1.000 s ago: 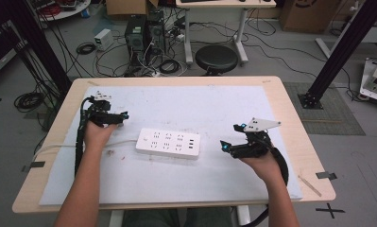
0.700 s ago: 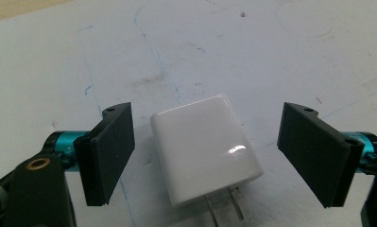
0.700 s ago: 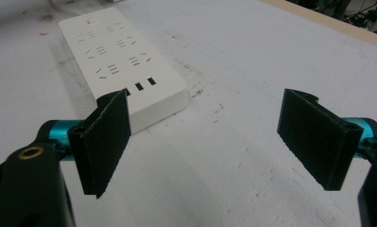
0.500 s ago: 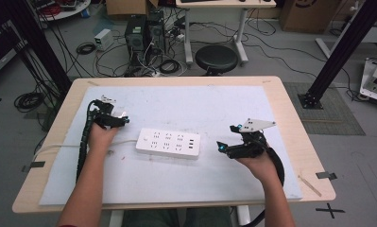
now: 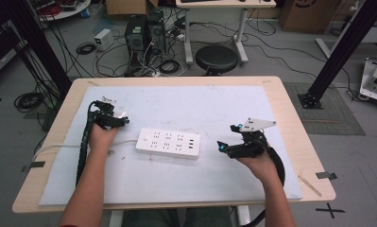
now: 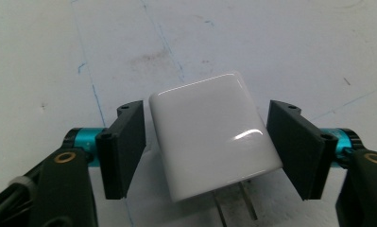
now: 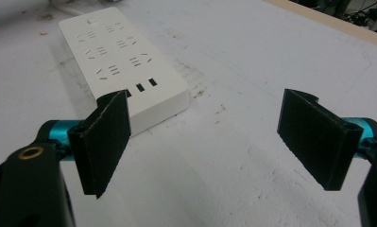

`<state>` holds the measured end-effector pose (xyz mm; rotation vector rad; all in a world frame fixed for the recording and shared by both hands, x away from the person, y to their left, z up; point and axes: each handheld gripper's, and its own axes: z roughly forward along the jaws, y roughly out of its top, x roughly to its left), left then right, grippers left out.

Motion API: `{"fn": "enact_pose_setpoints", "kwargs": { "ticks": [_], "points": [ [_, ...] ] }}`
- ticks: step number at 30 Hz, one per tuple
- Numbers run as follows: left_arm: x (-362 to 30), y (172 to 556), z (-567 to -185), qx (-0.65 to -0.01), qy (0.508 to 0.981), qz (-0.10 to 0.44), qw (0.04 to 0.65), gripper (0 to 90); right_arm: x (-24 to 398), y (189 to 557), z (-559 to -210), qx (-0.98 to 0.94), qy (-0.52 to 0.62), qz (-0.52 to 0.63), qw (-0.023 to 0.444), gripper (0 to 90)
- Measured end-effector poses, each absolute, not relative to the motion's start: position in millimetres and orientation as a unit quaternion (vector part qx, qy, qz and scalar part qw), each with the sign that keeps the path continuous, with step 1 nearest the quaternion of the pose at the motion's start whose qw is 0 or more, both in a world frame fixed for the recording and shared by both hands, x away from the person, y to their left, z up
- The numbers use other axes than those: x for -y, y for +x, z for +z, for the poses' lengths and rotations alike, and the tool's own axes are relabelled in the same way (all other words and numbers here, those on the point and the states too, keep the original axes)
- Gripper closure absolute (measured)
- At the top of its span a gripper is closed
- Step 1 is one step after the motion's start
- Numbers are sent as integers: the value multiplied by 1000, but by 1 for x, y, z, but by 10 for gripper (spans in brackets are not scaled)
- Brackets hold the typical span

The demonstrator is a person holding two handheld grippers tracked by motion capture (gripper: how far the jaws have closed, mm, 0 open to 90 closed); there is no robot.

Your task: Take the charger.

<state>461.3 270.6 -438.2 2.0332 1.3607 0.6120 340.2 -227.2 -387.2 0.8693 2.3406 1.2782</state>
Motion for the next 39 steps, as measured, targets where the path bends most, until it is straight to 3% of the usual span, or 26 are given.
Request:
{"fn": "enact_pose_setpoints", "kwargs": {
  "ticks": [5,7,8,15,18,29,39],
  "points": [
    [-270,461,-438,-516,768,231,301,335,227,341,-387,-823,307,448,166,182],
    [-270,461,-438,-517,768,230,299,362,227,341,-387,-823,307,448,166,182],
    [-270,461,-439,-516,769,229,300,420,226,340,-387,-823,309,448,165,182],
    [-269,458,-433,-498,778,238,301,425,225,341,-386,-824,308,447,164,183],
    [-271,451,-420,-489,772,235,332,425,226,341,-384,-824,305,448,163,183],
    [-264,396,-364,-415,778,237,408,425,226,335,-366,-826,289,457,158,183],
    [-246,343,-343,-310,813,226,439,425,217,329,-353,-835,268,459,142,183]
  ]
}}
